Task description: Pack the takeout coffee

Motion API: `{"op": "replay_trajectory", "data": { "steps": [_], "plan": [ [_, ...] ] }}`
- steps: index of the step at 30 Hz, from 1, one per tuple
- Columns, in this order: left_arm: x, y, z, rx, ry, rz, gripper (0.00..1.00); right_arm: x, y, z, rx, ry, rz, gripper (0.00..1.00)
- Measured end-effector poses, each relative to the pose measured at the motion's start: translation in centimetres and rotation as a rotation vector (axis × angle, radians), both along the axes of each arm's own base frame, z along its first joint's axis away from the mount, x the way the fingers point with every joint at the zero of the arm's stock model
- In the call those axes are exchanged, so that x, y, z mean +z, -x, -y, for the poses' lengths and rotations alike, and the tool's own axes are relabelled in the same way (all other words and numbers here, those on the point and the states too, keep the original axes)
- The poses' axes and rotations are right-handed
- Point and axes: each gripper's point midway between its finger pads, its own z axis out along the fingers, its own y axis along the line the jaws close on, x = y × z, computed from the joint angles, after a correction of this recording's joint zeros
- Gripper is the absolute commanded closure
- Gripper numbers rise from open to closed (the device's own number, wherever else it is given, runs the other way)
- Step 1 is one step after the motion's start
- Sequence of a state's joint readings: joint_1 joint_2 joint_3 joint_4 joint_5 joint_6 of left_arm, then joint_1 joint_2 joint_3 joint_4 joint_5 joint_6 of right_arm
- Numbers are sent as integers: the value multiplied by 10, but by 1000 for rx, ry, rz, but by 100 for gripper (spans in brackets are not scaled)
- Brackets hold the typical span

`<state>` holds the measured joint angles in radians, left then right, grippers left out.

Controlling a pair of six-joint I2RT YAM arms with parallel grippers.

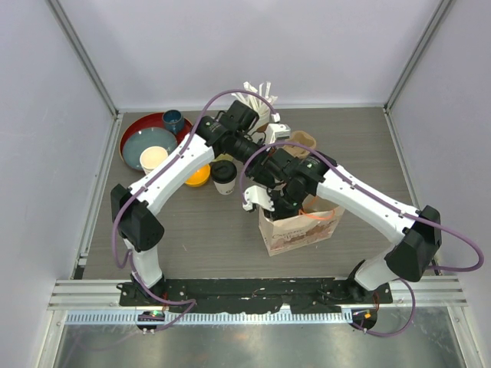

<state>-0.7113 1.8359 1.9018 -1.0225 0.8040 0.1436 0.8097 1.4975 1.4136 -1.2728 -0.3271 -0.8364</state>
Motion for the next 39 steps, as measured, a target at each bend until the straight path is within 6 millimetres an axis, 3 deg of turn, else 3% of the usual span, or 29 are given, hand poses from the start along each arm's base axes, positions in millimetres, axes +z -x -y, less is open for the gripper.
{"op": "replay_trajectory", "data": {
  "steps": [5,13,20,32,39],
  "plan": [
    [0,-1,0,2,-2,8,100,-1,0,-1,-2,-2,1,68],
    [1,2,3,-33,9,37,100,12,-7,-3,-48,-64,59,53],
    [1,6,4,-57,11,50,100,68,-12,-7,-89,-276,237,39],
    [0,4,3,-58,3,69,99,129,-14,-1,-216,-446,370,37],
    [-1,3,2,-52,-3,75,95,194,-16,2,-336,-624,457,36]
  ]
}}
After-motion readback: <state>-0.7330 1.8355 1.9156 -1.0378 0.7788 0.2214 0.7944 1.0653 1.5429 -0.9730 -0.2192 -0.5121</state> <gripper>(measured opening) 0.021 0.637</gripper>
